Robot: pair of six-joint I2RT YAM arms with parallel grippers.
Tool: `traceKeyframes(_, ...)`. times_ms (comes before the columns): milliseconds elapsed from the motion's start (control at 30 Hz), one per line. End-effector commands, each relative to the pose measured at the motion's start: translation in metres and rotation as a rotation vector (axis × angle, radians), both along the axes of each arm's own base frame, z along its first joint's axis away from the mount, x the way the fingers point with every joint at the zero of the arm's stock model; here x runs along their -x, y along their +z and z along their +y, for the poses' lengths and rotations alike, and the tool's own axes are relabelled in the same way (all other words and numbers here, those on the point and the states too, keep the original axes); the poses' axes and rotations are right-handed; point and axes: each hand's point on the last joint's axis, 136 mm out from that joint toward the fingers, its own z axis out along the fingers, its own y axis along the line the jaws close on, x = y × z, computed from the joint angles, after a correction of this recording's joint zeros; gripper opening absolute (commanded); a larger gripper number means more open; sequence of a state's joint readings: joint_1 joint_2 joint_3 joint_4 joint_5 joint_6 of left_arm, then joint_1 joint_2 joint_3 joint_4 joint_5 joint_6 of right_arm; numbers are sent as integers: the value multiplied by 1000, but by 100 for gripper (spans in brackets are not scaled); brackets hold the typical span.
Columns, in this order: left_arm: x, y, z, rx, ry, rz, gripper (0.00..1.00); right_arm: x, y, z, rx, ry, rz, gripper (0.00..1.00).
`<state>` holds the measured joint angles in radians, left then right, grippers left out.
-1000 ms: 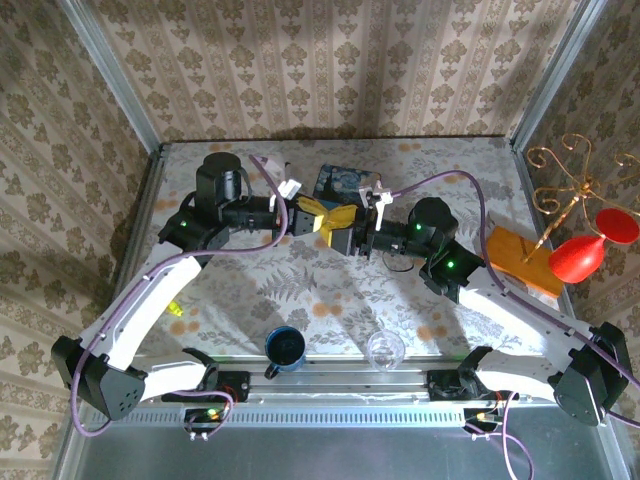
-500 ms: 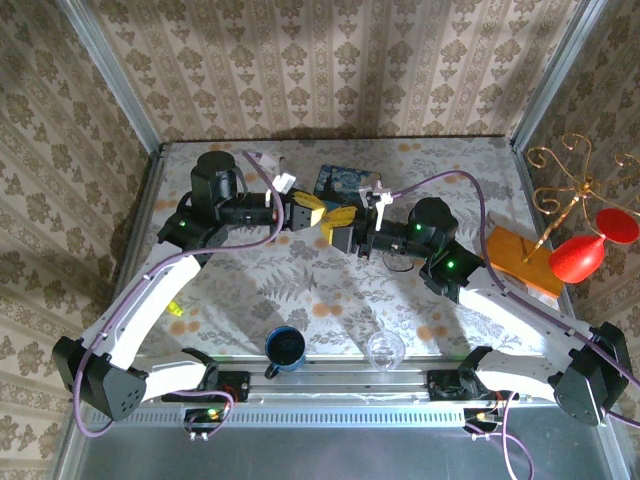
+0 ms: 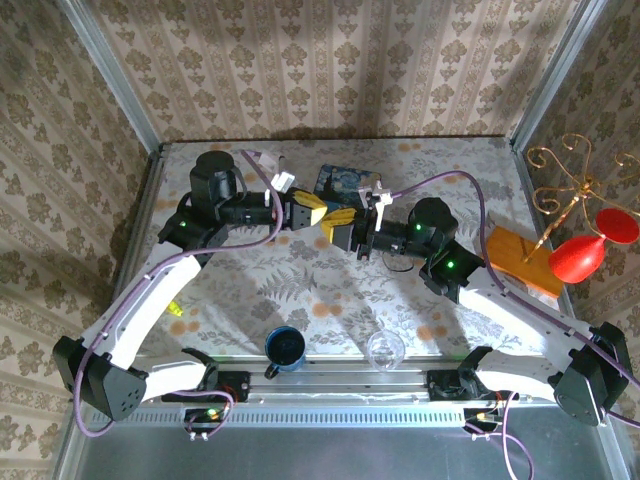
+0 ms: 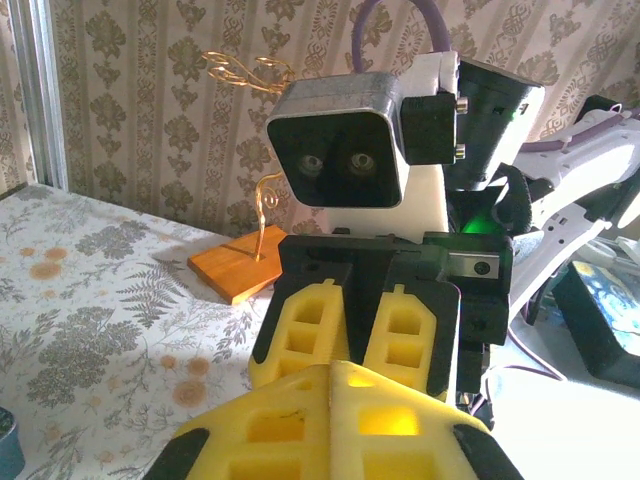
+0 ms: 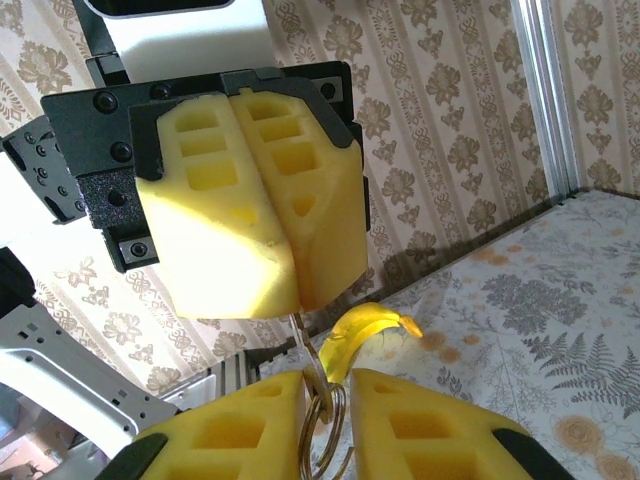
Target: Unlock a padlock with a key
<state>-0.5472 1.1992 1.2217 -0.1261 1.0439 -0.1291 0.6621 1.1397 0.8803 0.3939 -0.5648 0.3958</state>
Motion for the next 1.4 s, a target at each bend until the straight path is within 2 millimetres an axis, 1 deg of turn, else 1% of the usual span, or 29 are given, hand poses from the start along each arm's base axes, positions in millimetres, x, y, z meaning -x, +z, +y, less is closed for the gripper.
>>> traceKeyframes(0, 7, 6, 5, 18, -20, -1, 0, 7, 24, -3, -41, 5, -60, 16)
traceKeyframes(167, 8, 5, 5, 18, -24, 0, 0, 8, 26, -6, -48, -7, -65, 9)
traceKeyframes(300, 8, 4, 5, 16, -25, 6, 0, 7, 25, -7, -48, -18, -63, 1)
traceKeyframes(433, 7, 2, 4, 19, -22, 19, 0, 4, 24, -10, -52, -40, -53, 0)
traceKeyframes(467, 6, 3, 4, 23, -16, 23, 10, 3, 22, -10, -50, -49, -45, 0)
traceKeyframes(533, 2, 5, 5, 38, -3, 26, 52, -3, 19, -14, -44, -87, -23, 0)
traceKeyframes(567, 0, 8, 5, 49, 9, 25, 71, -6, 17, -15, -40, -110, -10, 0)
traceKeyframes(600, -4, 9, 6, 59, 27, 26, 86, -11, 15, -18, -35, -141, 12, 0)
traceKeyframes(633, -8, 9, 7, 66, 49, 26, 96, -15, 11, -21, -28, -172, 35, 0)
traceKeyframes(667, -13, 11, 9, 80, 82, 19, 100, -22, 7, -25, -15, -214, 65, 0)
traceKeyframes(767, -34, 15, 20, 124, 218, 12, 100, -39, -12, -39, 36, -337, 164, 0)
traceKeyframes(867, -59, 15, 36, 167, 396, 28, 100, -46, -28, -48, 50, -381, 228, 0)
traceKeyframes(967, -81, 6, 48, 165, 544, 61, 100, -61, -46, -65, 33, -455, 331, 0)
traceKeyframes(1033, -96, -7, 56, 126, 638, 107, 100, -71, -59, -79, 14, -506, 402, 0)
traceKeyframes(1133, -117, -37, 66, 32, 771, 187, 100, -85, -82, -101, 22, -636, 482, 0)
traceKeyframes(1200, -133, -59, 73, -24, 857, 231, 100, -93, -99, -118, 65, -754, 539, 0)
traceKeyframes(1300, -157, -89, 85, -74, 998, 273, 100, -101, -117, -135, 137, -863, 593, 0)
traceKeyframes(1367, -169, -106, 88, -113, 1071, 272, 100, -107, -130, -147, 174, -936, 635, 0)
